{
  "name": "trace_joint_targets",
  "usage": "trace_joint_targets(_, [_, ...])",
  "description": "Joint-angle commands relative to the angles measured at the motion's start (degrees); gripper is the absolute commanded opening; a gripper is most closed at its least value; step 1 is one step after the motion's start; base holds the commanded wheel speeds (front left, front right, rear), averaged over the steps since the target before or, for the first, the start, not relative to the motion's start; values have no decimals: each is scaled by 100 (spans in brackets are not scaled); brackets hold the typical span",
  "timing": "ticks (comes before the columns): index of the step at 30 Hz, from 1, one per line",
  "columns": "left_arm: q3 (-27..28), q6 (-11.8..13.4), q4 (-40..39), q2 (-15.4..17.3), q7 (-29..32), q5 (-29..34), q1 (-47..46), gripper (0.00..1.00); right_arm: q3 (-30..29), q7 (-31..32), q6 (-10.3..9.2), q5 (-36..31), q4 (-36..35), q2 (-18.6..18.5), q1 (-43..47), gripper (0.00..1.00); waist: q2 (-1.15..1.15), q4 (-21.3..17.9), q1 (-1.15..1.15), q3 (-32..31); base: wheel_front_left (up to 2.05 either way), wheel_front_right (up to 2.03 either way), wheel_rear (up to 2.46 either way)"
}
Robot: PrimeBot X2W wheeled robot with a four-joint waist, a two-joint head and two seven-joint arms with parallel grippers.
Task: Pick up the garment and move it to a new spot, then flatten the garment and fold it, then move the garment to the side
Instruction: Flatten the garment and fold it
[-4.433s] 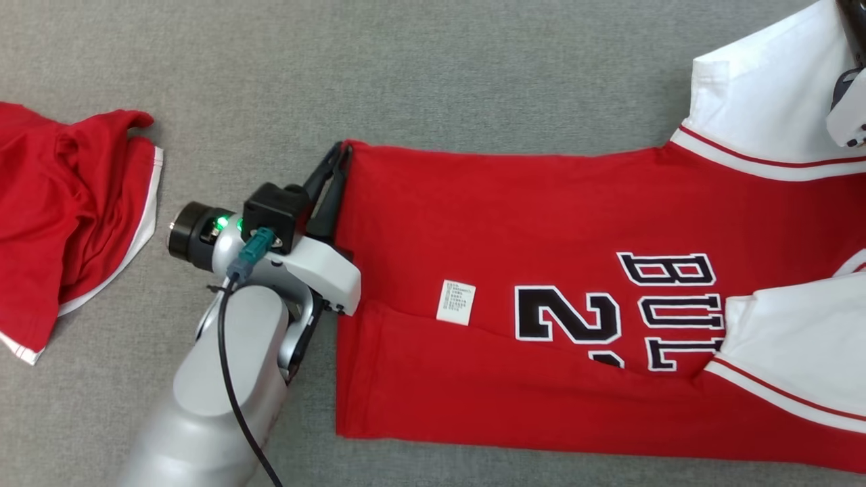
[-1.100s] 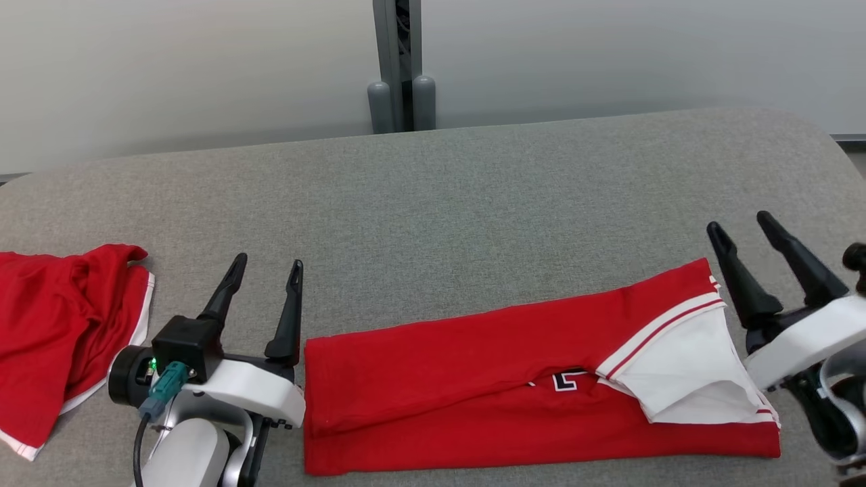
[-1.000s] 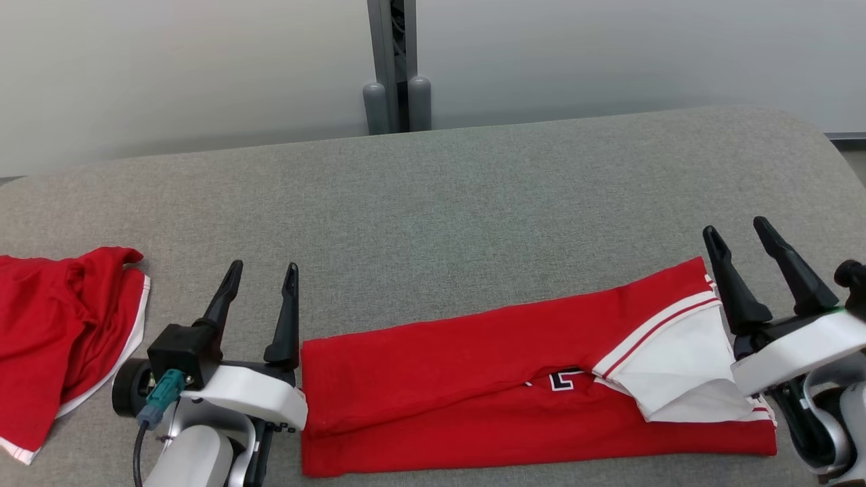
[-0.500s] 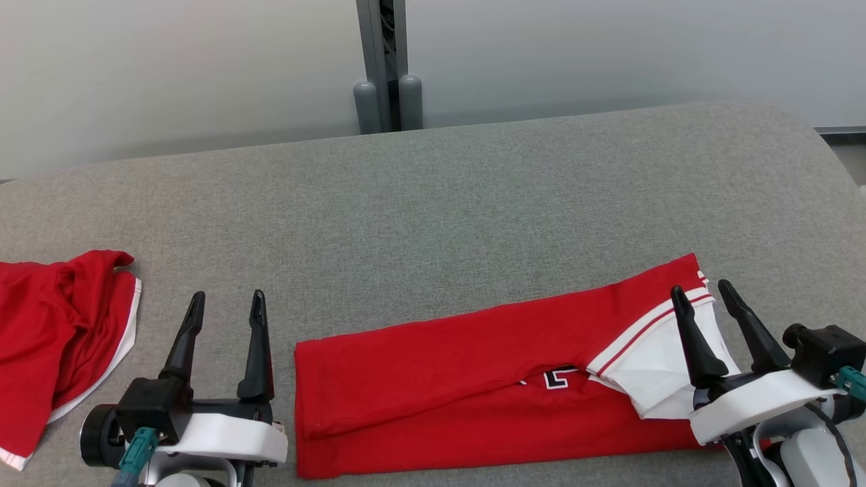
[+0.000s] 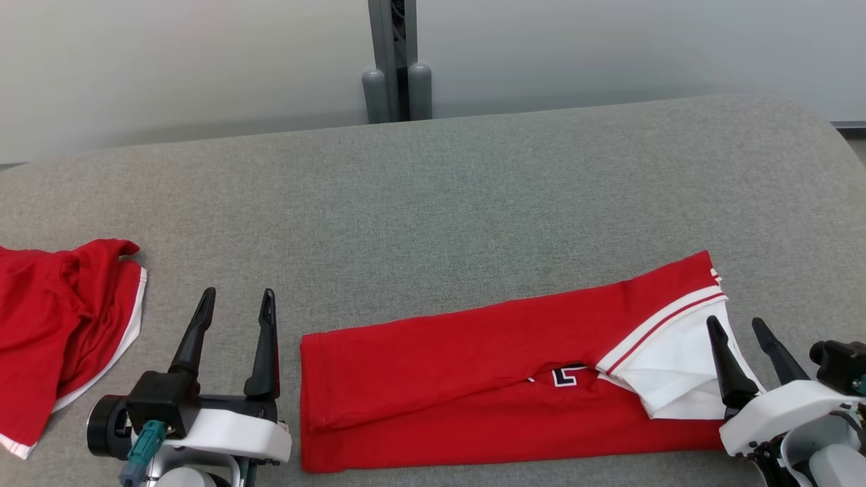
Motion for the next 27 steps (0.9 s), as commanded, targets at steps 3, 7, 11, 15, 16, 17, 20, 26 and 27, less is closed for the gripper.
trace_joint_targets(3, [-28,-41,57,14,-23,74,-96,100,-81,58,0,177,342,-28,-80,100,0,37,0,78,0,0,0])
trace_joint_targets(7, [-24,-80,96,14,-23,135,-161,100,-115,17,0,331,761,-29,-158,100,0,63,0,153,0,0,0])
trace_joint_targets(11, [-3,-126,127,13,-23,261,-187,100,-62,-26,0,463,1143,-41,-278,100,0,79,0,215,0,0,0])
trace_joint_targets(15, [88,-195,138,12,-23,351,-305,100,74,-68,0,569,1491,-78,-452,100,0,86,0,277,0,0,0])
trace_joint_targets(16, [105,-207,135,13,-23,367,-310,100,102,-82,0,605,1563,-91,-493,100,0,87,0,289,0,0,0])
trace_joint_targets(17, [125,-217,135,13,-23,381,-309,100,146,-100,0,637,1636,-94,-542,100,0,88,0,302,0,0,0])
trace_joint_targets(20, [180,-256,111,14,-23,423,-370,100,266,-133,0,726,1846,-106,-683,100,0,94,0,352,0,0,0])
trace_joint_targets(26, [228,-297,91,13,-23,461,-396,100,651,-121,0,943,2151,-51,-826,100,0,116,0,416,0,0,0])
trace_joint_targets(27, [232,-297,92,13,-23,463,-395,100,725,-108,1,997,2178,-34,-840,100,0,119,0,420,0,0,0])
